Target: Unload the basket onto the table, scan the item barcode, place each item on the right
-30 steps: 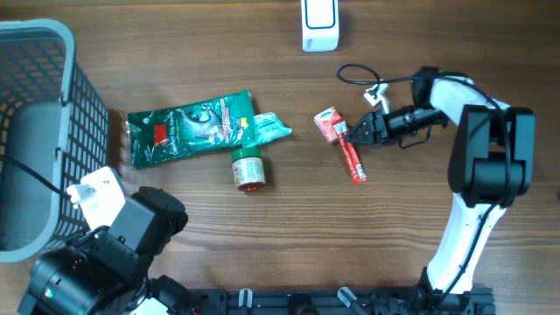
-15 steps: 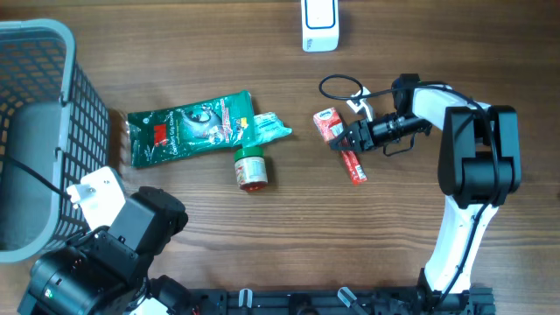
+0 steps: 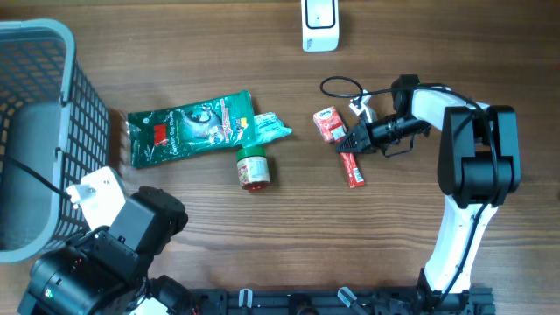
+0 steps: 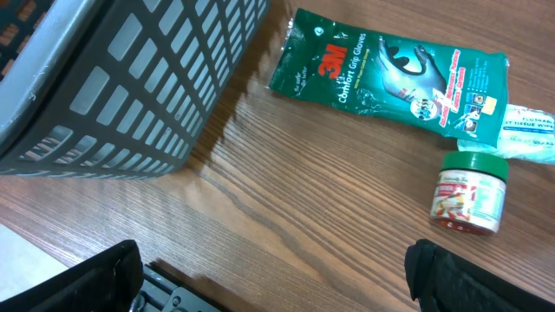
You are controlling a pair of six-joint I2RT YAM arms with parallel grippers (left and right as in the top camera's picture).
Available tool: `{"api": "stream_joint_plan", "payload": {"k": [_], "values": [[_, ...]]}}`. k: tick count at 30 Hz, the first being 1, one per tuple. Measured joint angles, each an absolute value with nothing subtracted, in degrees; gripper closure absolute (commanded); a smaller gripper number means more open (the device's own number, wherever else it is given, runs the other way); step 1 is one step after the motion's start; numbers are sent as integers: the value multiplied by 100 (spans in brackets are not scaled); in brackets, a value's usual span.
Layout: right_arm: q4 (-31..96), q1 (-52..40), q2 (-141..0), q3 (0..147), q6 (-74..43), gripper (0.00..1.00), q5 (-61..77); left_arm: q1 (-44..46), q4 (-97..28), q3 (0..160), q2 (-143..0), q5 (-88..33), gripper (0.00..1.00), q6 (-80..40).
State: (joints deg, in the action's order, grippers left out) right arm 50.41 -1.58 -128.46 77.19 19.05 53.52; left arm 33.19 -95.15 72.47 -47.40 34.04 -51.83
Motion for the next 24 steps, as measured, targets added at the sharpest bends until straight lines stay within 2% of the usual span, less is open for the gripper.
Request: {"api": "stream_joint_plan", "payload": {"k": [6,12,17,20,24], "values": [[5629,-158,-12667,7725,1581,95,5308,3319,-9515,7247,-4740,3404,0,-5183],[5352,-158,-10704,7723,237,96,5050,3319,-9515,7247,-4740,3404,0,-5183],[4921,-158,-9065,7723,-2034,96,3944,3319,-9515,7247,-4740,3402,0,-5183],[5168,-163,-8213,7732,-4270,96,2790,3319,-9518,7247,-4740,3402,0,-5183],[5811,-163,-7754,7734,-6713,96,2045,3319,-9513,7247,-4740,3404,0,-5183]]}}
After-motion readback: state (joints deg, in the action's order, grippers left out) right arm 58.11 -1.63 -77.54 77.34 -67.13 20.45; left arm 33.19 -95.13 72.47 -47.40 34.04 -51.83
